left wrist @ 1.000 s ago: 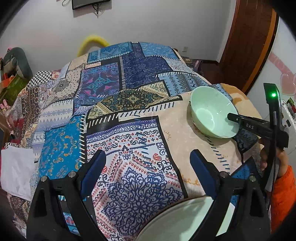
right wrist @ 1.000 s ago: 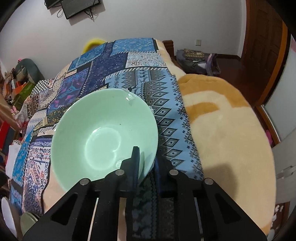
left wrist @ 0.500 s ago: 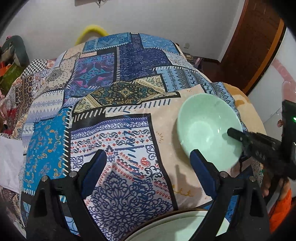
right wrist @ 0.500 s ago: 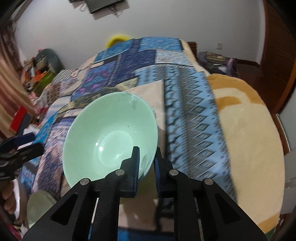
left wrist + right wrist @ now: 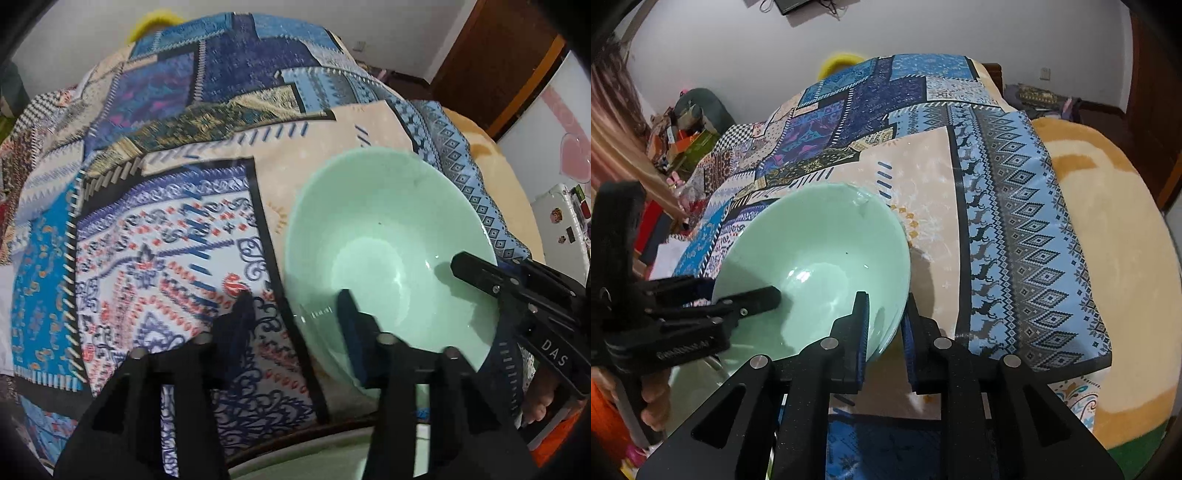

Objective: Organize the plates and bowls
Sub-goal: 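Lift the mint green bowl with both tools and carry it to the stack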

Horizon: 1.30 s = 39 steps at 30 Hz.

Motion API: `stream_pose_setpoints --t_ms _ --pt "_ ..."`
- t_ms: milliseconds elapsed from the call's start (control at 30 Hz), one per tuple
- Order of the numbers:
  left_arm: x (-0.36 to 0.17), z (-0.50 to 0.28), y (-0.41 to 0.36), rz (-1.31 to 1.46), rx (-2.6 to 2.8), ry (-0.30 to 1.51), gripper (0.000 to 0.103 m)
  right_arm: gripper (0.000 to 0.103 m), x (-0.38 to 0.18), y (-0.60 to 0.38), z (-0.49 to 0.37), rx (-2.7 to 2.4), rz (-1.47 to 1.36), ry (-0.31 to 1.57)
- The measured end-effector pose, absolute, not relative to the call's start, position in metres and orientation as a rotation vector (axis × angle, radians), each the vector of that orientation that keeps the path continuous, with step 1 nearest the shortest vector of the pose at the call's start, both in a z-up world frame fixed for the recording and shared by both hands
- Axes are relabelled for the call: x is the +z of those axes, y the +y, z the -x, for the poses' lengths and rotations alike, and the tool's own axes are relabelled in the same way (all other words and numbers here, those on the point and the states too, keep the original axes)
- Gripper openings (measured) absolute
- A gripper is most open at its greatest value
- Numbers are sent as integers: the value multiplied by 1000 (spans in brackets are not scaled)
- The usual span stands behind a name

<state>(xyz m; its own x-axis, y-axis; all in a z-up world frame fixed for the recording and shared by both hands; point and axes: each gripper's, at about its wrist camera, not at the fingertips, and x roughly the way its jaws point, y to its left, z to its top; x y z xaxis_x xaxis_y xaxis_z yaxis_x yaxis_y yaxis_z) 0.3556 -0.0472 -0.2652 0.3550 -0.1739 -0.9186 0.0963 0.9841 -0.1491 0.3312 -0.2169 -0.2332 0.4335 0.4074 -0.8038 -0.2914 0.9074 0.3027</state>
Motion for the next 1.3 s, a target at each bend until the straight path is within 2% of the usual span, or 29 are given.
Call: stream_pose_setpoints --t_ms 167,233,533,1300 --pt "-267 -356 -54 67 -200 1173 21 15 -236 -210 -329 413 -93 1018" --pt "-266 -356 -58 48 -214 1169 16 15 -235 -207 -326 394 -76 1010" --pt "-254 -341 -57 42 -208 1139 15 14 -223 -209 -313 399 -101 1004" --pt "-162 -243 -19 70 -189 981 15 14 -147 -175 -239 447 -86 863"
